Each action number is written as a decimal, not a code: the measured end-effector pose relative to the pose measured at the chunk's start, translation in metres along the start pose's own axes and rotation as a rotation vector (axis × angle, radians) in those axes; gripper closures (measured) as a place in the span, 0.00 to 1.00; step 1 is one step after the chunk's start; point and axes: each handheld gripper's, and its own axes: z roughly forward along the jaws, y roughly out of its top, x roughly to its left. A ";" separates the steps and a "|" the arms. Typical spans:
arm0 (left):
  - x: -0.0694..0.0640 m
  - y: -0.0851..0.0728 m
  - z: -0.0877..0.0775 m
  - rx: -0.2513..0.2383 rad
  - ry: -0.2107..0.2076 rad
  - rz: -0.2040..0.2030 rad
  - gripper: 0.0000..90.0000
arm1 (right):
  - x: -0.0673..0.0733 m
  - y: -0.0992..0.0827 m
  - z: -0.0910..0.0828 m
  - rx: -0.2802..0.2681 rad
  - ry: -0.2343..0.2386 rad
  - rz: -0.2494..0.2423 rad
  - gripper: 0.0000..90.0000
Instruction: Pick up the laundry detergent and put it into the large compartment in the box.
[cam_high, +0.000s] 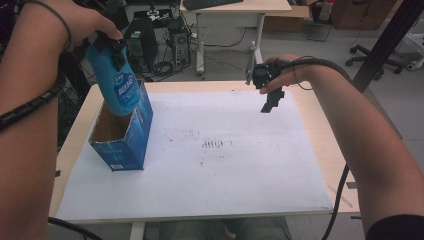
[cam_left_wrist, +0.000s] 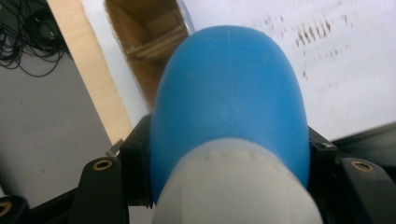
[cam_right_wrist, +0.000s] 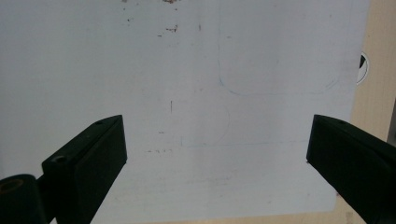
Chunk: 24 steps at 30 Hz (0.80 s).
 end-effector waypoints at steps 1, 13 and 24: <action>0.001 0.000 0.000 0.002 0.001 -0.001 0.42 | 0.000 0.000 0.000 0.002 0.001 0.001 0.05; 0.026 -0.009 -0.005 0.012 0.005 -0.099 0.42 | -0.003 0.002 0.004 0.005 0.006 -0.003 0.05; 0.044 -0.009 0.000 0.034 0.010 -0.182 0.42 | -0.005 0.001 0.005 0.002 0.009 -0.003 0.05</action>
